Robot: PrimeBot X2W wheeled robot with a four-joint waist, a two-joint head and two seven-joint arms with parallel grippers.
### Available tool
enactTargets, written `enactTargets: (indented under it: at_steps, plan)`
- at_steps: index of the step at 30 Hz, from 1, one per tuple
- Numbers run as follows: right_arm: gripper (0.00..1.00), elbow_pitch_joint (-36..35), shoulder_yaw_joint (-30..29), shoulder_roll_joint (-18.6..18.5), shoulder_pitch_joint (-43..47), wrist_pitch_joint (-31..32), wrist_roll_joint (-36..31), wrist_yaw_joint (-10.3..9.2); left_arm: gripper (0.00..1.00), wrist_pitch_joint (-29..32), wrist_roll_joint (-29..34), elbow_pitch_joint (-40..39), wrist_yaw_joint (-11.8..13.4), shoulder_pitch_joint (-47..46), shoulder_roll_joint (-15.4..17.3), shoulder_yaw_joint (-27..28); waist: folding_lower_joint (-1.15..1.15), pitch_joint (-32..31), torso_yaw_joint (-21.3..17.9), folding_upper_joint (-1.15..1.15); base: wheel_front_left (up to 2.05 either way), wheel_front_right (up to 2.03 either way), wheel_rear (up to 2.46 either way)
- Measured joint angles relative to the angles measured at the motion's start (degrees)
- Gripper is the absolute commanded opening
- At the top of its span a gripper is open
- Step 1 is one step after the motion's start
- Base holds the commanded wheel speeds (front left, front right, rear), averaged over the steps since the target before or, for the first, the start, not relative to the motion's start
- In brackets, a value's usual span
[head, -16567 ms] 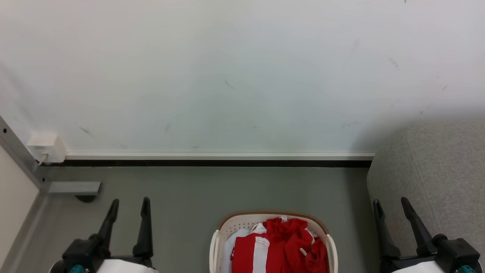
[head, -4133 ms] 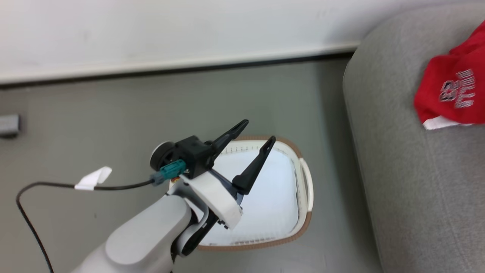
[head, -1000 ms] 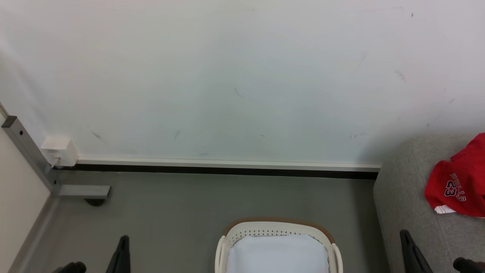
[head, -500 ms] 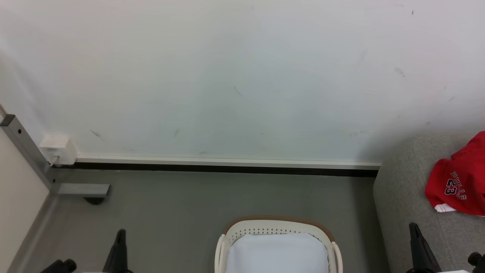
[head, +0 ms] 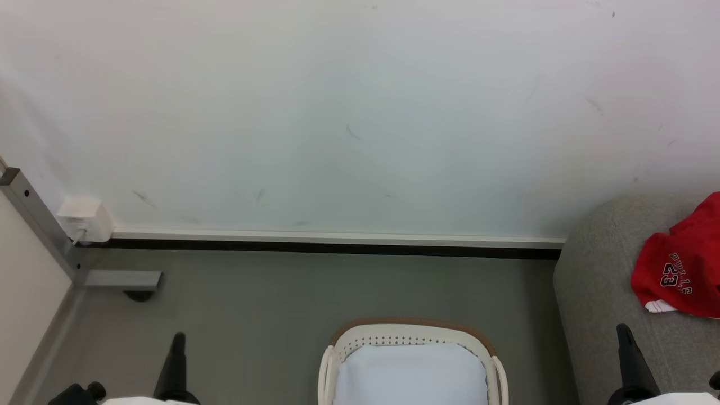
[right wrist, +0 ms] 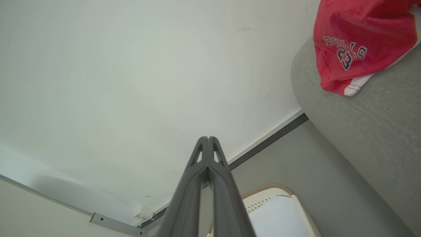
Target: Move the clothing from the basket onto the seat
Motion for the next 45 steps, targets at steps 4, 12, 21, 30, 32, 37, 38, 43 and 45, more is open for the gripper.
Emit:
enactTargets:
  at_steps: [4,12,21,30,32,37,38,43,45]
  plan:
    - [0.00,-0.1,-0.5,0.1,0.0,0.6,2.3,0.00,0.00,0.7,-2.9,-0.3,0.0,-0.3,-0.1,0.1,0.00,0.1,0.0,0.00,0.00,0.00,0.00]
    - [0.00,-0.2,-1.6,0.4,-0.6,2.0,7.0,0.00,0.00,2.2,-8.0,-0.6,0.0,-0.7,-0.2,0.6,0.00,0.4,-0.1,0.00,0.00,0.00,0.00]
    - [0.00,-0.4,-2.5,0.8,-1.2,3.5,11.6,0.00,0.00,3.6,-13.3,-1.0,0.0,-1.1,-0.3,1.1,0.00,0.6,-0.2,0.00,0.00,0.00,0.00]
    - [0.00,-0.5,-3.5,1.1,-1.7,4.7,15.8,0.00,0.00,4.9,-17.7,-1.3,0.0,-1.6,-0.4,1.4,0.00,0.9,-0.2,0.00,0.00,0.00,0.00]
    - [0.00,-0.5,-3.7,1.1,-2.0,5.0,16.8,0.00,0.00,5.2,-19.2,-1.4,0.0,-1.7,-0.4,1.4,0.00,1.0,-0.2,0.00,0.00,0.00,0.00]
    - [0.00,-0.6,-4.1,1.3,-2.3,5.7,19.0,0.00,0.00,6.0,-21.2,-1.6,0.0,-1.9,-0.5,1.6,0.00,1.1,-0.3,0.00,0.00,0.00,0.00]
    - [0.00,-0.6,-4.3,1.3,-2.3,5.9,19.4,0.00,0.00,6.1,-21.8,-1.7,0.0,-2.0,-0.5,1.6,0.00,1.2,-0.3,0.00,0.00,0.00,0.00]
    - [0.00,-0.7,-4.8,1.4,-2.4,6.6,21.8,0.00,0.00,6.6,-24.3,-1.9,0.0,-2.2,-0.5,1.7,0.00,1.3,-0.3,0.00,0.00,0.00,0.00]
    - [0.00,-0.7,-5.0,1.4,-2.4,6.7,22.3,0.00,0.00,6.9,-25.0,-2.0,0.0,-2.3,-0.5,1.8,0.00,1.4,-0.3,0.00,0.00,0.00,0.00]
